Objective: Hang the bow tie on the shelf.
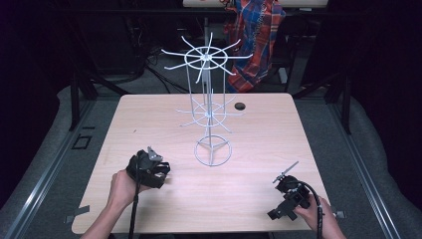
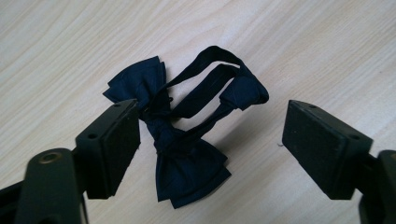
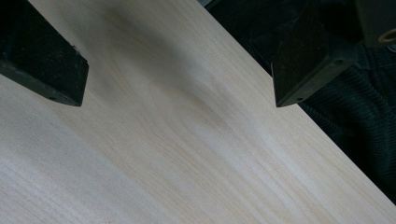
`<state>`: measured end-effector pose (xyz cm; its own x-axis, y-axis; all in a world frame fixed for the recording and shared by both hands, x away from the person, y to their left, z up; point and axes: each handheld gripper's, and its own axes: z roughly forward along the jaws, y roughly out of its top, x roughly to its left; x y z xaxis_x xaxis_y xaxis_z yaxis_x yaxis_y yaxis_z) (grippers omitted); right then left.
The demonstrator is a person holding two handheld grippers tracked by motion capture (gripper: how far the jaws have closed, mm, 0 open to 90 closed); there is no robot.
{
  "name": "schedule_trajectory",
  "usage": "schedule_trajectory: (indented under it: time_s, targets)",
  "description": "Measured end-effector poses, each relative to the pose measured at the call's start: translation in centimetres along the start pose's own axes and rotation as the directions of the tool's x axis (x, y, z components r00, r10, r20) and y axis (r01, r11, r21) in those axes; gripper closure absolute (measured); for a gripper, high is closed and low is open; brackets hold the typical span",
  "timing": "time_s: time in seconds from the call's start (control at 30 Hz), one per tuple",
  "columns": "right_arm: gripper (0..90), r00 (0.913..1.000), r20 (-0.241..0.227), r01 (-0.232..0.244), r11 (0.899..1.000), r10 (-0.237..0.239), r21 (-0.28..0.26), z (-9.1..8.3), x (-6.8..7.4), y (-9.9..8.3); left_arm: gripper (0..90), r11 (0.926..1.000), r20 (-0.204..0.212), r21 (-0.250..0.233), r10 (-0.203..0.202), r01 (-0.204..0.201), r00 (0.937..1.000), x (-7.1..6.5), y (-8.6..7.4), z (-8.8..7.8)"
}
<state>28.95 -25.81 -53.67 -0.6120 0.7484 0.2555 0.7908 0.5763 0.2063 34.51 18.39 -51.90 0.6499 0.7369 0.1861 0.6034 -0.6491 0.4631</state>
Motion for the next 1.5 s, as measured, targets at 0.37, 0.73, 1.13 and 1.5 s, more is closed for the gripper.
schedule_trajectory:
  time_s: [0.37,0.73,1.13,1.5]
  targets:
    - [3.5,0.9994,0.026,0.023,0.999,-0.024,0.036,-0.1,-0.1,0.1,33.9,0.9984,0.003,0.027,0.049,-0.05,0.9988,-1.0,0.8,0.9]
    - [3.6,0.9995,0.025,0.018,0.999,-0.019,0.031,-0.1,-0.1,0.1,55.5,0.9986,-0.023,0.029,0.046,-0.045,0.9987,-1.5,1.1,1.2]
    - [3.7,0.9992,0.025,0.03,0.999,-0.031,0.034,-0.2,-0.1,0.1,77.2,0.9973,0.0,0.043,0.059,-0.059,0.9983,-1.6,1.0,1.1]
    - [3.7,0.9999,0.012,0.012,1.0,-0.012,0.014,-0.2,-0.1,0.0,81.0,0.9962,0.041,-0.057,-0.063,0.065,0.9972,0.7,0.4,-1.3]
